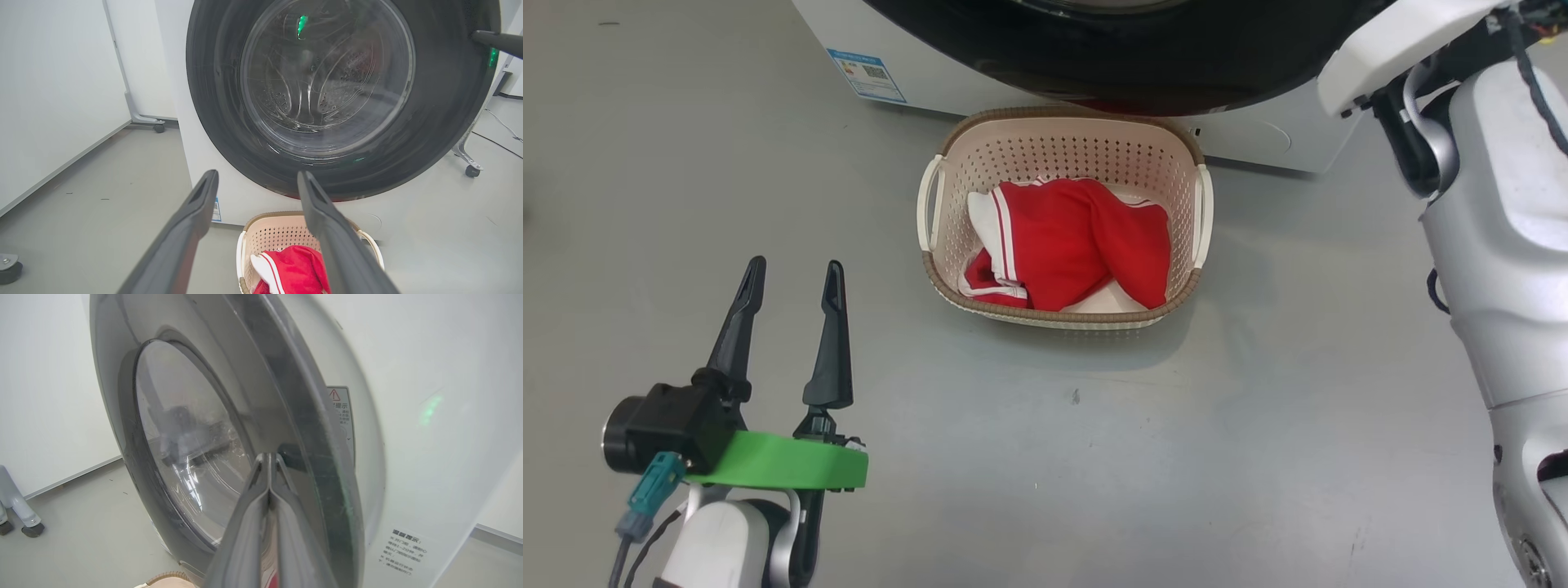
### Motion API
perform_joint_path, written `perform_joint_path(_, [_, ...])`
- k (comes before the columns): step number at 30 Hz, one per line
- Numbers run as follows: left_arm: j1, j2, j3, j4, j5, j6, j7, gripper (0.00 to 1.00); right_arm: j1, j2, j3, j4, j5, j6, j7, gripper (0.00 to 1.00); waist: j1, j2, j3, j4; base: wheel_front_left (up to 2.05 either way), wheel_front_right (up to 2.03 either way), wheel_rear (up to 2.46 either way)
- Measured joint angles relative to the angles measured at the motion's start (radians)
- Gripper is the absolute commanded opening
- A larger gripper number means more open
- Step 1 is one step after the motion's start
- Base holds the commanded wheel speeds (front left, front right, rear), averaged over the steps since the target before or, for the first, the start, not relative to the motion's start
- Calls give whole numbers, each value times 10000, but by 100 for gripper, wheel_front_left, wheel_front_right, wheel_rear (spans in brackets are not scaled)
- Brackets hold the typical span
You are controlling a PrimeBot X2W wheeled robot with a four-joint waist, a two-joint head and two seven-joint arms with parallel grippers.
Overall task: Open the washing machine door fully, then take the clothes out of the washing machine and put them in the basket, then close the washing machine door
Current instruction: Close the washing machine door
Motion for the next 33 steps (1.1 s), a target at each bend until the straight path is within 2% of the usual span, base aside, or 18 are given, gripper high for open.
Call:
perform_joint_path(15, [-322, -150, -6, 359, -79, -75, -180, 100, -1326, -610, -520, 1035, 0, -29, -77, 0, 0, 0, 307, 346, 0, 0, 0])
perform_joint_path(18, [-380, -176, -13, 410, -205, -77, -184, 100, -1532, -688, -589, 1197, -2, -119, -155, 0, 0, 0, 351, 392, 0, 0, 0])
perform_joint_path(33, [-523, -217, 21, 800, -270, -86, -272, 100, -1722, -635, -535, 2004, 6, -100, -884, 0, 0, 0, 315, 554, 0, 0, 0])
